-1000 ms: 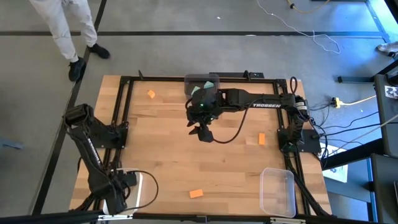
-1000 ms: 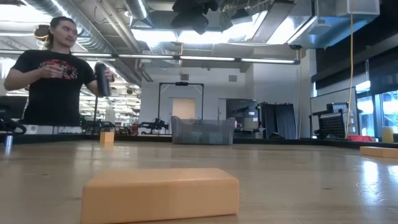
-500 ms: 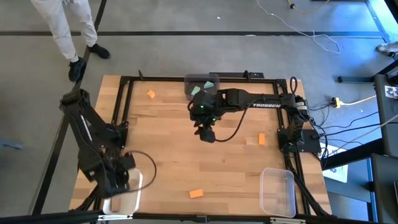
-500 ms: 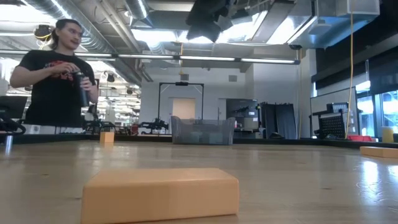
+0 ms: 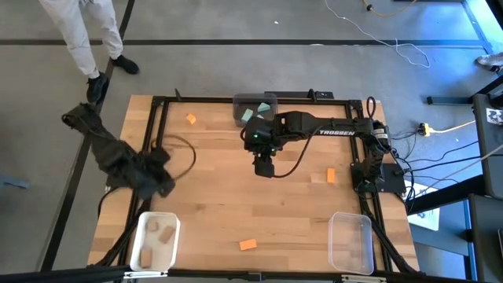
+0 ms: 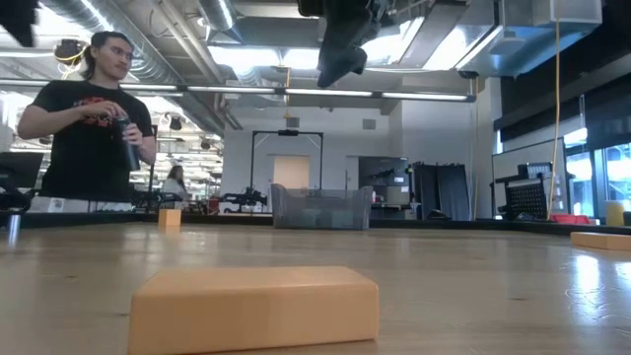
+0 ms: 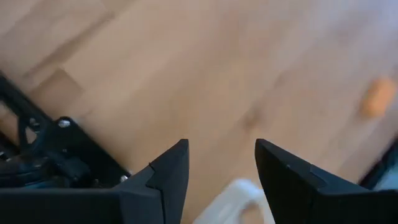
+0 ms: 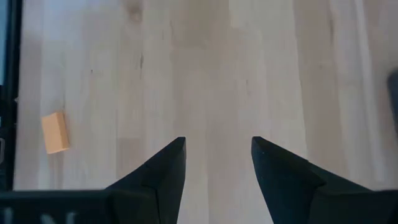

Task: Sort & place blocks by color
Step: Put the top orange block into the transparent bin

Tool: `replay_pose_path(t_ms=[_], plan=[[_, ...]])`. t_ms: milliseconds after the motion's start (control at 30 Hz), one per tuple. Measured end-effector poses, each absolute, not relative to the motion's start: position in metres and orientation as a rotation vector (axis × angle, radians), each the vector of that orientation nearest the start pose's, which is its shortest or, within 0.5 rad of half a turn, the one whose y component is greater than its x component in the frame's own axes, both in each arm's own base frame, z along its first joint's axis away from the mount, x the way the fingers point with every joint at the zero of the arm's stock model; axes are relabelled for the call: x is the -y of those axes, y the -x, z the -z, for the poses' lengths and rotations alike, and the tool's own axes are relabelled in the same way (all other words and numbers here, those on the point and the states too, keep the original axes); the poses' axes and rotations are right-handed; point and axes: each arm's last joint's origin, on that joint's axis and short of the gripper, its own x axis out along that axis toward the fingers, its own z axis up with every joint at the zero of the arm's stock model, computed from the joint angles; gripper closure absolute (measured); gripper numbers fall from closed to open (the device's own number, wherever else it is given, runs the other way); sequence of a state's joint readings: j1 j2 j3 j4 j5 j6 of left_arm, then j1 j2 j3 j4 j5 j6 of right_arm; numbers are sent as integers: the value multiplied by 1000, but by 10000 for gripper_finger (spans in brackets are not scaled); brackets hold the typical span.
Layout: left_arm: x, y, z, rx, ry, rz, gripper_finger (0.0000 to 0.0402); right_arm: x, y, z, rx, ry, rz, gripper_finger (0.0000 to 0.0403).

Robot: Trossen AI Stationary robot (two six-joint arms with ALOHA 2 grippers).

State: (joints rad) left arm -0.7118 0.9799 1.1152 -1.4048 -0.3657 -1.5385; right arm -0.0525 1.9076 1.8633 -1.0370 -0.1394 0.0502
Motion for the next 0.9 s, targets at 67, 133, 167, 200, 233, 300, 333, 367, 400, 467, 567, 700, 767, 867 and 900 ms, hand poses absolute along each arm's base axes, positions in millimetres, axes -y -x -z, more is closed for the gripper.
replay_pose_path(t_ms=[67,133,167,200,233,300,333,367,400,467,567,700,767,867,900], plan=[[68,-112,-327,-943,765,-614,230,18,-400,-317,-1080,-148,-49,219],[56,-114,-330,-879,785,-679,230,20,-399,-317,-1079,-155,-43,219],[50,-115,-331,-849,783,-712,231,21,-399,-317,-1080,-165,-35,219],[44,-117,-331,-821,775,-747,231,23,-399,-317,-1080,-179,-25,219],[38,-119,-331,-798,766,-783,231,25,-399,-317,-1079,-188,-16,219],[27,-122,-332,-773,764,-848,231,29,-399,-316,-1081,-211,4,219],[21,-124,-331,-768,764,-880,231,31,-398,-316,-1083,-215,9,219],[16,-127,-331,-768,765,-914,231,32,-398,-316,-1083,-217,12,219],[11,-129,-330,-764,771,-946,231,34,-398,-316,-1082,-218,15,219],[1,-132,-329,-755,787,-1006,231,37,-398,-316,-1082,-218,18,219],[-15,-135,-328,-749,822,-1075,231,39,-397,-316,-1082,-223,25,219],[-37,-140,-328,-728,825,-1122,231,41,-397,-316,-1082,-224,27,219],[-49,-143,-329,-719,808,-1128,231,42,-397,-316,-1078,-227,29,219],[-68,-146,-329,-727,759,-1127,231,43,-398,-317,-1076,-243,38,219],[-74,-147,-327,-743,758,-1126,231,43,-398,-317,-1075,-259,48,219]])
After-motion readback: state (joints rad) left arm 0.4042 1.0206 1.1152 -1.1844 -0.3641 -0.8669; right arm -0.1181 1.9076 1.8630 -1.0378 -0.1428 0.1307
